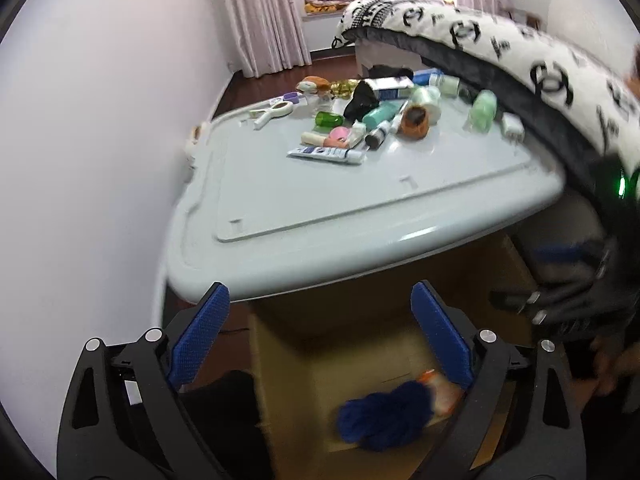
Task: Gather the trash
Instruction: 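Grasp the blue scarf with the left gripper while the right gripper carries the packet, then drop the scarf and packet into the cardboard box below the table, then grasp the orange cup with the right gripper while the left grasps the white tube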
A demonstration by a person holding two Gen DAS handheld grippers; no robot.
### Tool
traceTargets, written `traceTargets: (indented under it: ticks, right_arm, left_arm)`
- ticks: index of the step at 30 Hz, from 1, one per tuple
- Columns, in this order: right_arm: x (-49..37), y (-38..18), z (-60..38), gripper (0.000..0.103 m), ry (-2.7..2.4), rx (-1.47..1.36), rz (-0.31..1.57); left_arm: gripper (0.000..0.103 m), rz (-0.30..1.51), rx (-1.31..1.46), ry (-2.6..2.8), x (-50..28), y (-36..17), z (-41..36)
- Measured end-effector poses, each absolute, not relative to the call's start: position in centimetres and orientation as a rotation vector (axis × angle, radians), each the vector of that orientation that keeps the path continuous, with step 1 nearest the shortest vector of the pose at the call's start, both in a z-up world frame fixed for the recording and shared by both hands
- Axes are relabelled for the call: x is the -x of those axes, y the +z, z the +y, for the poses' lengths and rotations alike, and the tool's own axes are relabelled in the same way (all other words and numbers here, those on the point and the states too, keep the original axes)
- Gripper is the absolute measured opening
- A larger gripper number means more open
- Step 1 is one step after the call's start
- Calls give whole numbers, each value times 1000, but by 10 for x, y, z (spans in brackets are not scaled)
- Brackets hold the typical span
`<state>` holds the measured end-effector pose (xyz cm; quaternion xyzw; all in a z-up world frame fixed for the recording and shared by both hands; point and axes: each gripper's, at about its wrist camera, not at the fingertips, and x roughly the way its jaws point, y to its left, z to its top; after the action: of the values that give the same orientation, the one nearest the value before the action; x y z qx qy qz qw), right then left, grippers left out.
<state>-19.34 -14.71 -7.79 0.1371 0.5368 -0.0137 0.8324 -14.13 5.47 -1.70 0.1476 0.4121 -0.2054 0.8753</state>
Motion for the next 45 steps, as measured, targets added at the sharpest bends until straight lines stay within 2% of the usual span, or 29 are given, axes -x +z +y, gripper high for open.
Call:
traceTargets:
  ticks: [4, 12, 18, 21, 31, 33, 34, 35, 36, 38, 40, 45]
  right_arm:
    - [194, -77, -147, 98, -56, -263, 1132]
    - [171, -46, -165, 98, -102, -210, 1075]
    - [100, -8, -198, 98, -156, -147, 994]
    - [55, -18, -211, 98, -188, -116, 983]
    - [-38, -83, -235, 92, -231, -132, 1072]
    - [-47, -90, -237, 78, -238, -129, 1087]
    - [-52, -94, -236, 62, -245, -98, 1104]
    - [-55, -99, -235, 52, -237, -86, 1118]
    - [-57, -99, -235, 53, -240, -82, 1110]
    - [-59, -97, -230, 36, -243, -68, 1110]
    - [-58, -94, -225, 32, -237, -51, 1107]
    - [-46, -69, -221, 32, -197, -83, 1054]
  left_arm:
    - [90, 956, -69, -533, 119, -20, 56]
    - [90, 904, -187, -493, 88, -14, 24]
    - [90, 837, -201, -531, 32, -4, -3]
    - [90, 811, -203, -520, 11, -12, -8]
    - [90, 958, -163, -482, -13, -48, 8]
    - [90, 977, -147, -485, -13, -51, 11]
    - [90, 978, -146, -488, -13, -51, 11]
    - [90, 976, -151, -488, -12, -51, 11]
    - [90, 971, -157, -483, -11, -51, 12]
    - [90, 957, -176, -473, -10, -50, 12]
    - [90, 951, -190, -461, -11, -51, 13]
    - [90, 969, -127, -463, -25, -56, 15]
